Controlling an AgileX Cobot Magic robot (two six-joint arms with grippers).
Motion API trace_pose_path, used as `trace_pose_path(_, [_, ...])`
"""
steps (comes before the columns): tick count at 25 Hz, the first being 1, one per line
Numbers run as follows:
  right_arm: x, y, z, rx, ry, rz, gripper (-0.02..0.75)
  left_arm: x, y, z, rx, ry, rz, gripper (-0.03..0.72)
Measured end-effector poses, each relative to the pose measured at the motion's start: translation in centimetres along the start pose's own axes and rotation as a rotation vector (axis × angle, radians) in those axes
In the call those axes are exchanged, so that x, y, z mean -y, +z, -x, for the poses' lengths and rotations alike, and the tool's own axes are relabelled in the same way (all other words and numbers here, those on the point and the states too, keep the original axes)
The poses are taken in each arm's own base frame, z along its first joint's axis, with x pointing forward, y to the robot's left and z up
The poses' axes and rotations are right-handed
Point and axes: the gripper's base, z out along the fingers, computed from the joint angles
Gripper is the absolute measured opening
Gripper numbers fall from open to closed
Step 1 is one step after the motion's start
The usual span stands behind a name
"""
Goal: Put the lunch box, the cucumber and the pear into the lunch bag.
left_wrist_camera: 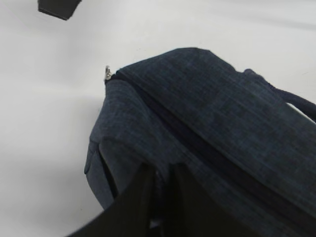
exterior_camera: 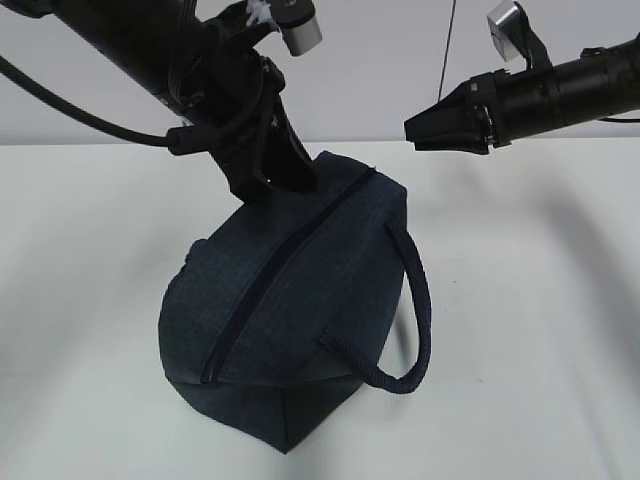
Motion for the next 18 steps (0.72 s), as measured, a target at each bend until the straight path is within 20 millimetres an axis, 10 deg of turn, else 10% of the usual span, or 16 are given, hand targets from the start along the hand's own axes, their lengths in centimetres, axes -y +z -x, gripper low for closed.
trace_pose_path(8, [-0.1, 0.3, -3.8, -0.058, 0.03, 0.014, 0.406, 0.0, 0.0, 0.0, 0.001, 0.0, 0.001, 0.033])
trace_pose_path(18, [-0.1, 0.4, -4.0, -0.061, -0.003, 0.013, 0.453, 0.0, 0.0, 0.0, 0.001, 0.0, 0.002, 0.033])
